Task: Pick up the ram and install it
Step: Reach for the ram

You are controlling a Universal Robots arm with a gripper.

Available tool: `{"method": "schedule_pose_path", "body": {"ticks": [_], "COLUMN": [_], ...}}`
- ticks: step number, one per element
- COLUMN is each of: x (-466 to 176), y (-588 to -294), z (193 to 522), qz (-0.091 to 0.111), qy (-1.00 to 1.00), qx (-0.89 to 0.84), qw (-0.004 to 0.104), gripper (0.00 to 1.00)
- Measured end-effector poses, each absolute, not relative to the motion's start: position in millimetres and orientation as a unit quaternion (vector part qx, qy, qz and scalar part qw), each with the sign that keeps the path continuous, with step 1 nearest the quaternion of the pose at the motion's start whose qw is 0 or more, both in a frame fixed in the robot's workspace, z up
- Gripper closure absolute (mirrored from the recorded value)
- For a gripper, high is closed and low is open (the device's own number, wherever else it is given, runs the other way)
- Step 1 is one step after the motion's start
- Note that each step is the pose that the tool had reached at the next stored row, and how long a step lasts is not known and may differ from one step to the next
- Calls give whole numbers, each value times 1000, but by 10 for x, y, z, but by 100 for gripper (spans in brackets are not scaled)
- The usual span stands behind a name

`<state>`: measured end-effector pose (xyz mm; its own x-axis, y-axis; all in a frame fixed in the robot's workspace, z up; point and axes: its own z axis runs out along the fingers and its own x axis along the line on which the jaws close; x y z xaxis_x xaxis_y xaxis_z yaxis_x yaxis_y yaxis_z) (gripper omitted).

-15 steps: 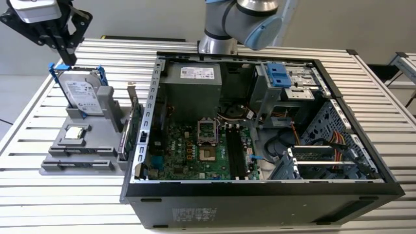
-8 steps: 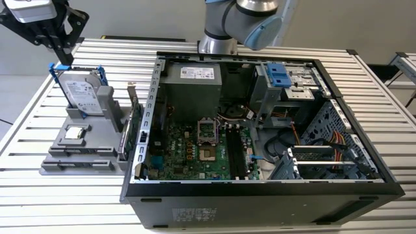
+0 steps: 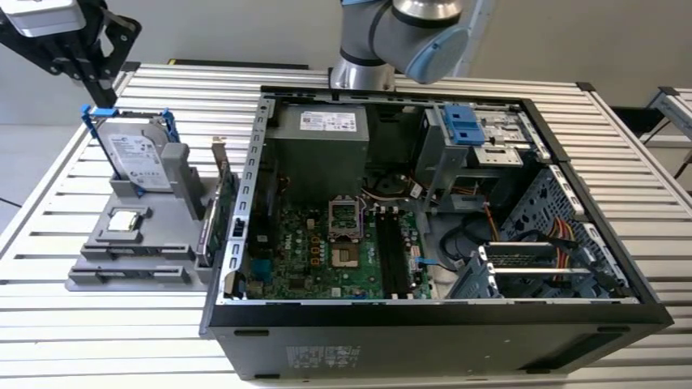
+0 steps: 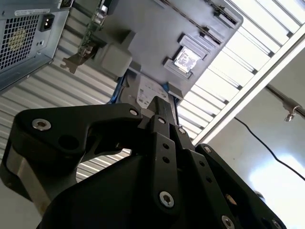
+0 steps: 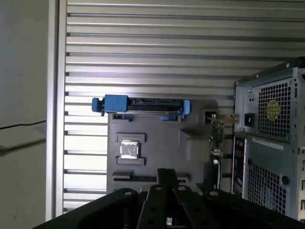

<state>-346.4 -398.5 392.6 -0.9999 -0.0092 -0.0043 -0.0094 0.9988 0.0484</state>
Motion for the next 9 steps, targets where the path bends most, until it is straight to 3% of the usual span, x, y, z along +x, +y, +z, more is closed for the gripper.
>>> {"method": "schedule_pose_path", "body": {"ticks": [9], "x": [-3559], "y": [-3978], "z": [3926], "qz": [24], "qy": [1000], "qx": [-5], "qw": [2], "gripper": [100]}}
